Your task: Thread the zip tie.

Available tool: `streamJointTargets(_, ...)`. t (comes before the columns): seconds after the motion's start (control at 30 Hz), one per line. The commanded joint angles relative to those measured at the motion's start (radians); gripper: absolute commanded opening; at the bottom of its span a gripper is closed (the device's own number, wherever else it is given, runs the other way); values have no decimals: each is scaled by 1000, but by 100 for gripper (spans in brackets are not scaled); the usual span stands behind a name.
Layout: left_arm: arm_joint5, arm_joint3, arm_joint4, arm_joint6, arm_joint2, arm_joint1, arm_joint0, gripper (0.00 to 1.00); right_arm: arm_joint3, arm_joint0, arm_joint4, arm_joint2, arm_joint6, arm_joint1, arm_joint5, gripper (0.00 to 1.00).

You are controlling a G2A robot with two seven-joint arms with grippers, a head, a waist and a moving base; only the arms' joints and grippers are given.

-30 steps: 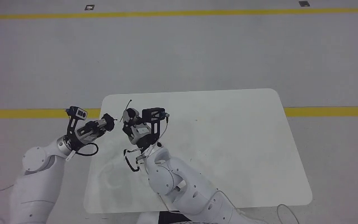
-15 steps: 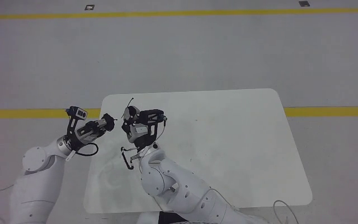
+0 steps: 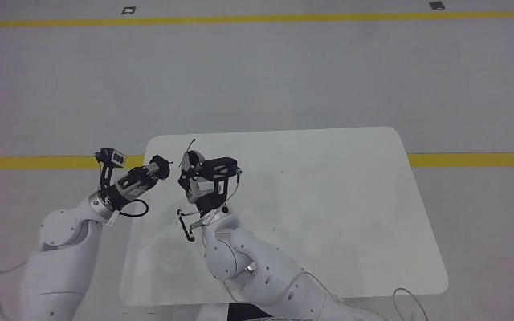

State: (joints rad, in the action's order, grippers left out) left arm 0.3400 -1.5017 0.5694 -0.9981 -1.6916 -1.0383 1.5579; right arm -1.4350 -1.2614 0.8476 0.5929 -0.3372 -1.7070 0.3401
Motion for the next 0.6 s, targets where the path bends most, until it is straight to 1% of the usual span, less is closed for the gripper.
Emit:
streamJointTargets(0.0, 0, -9, -5, 26, -2, -8, 7, 0, 1, 0, -1, 1, -1, 0, 0, 0)
streamJointTargets(0.03, 0, -14, -9, 26, -4, -12, 9, 0, 1, 0, -1, 1, -1, 0, 0, 0)
streamJointTargets(0.3, 0, -14, -9, 26, -4, -12, 9, 0, 0, 0, 13, 11, -2, 0, -5, 0)
streamJointTargets(0.4, 0, -14, -9, 26, -4, -12, 9, 0, 8, 8, 15, 12, -9, -7, 0, 0)
streamJointTargets(0.57, 0, -14, -9, 26, -4, -12, 9, 0, 45, 36, 3, 0, -18, -25, 0, 0)
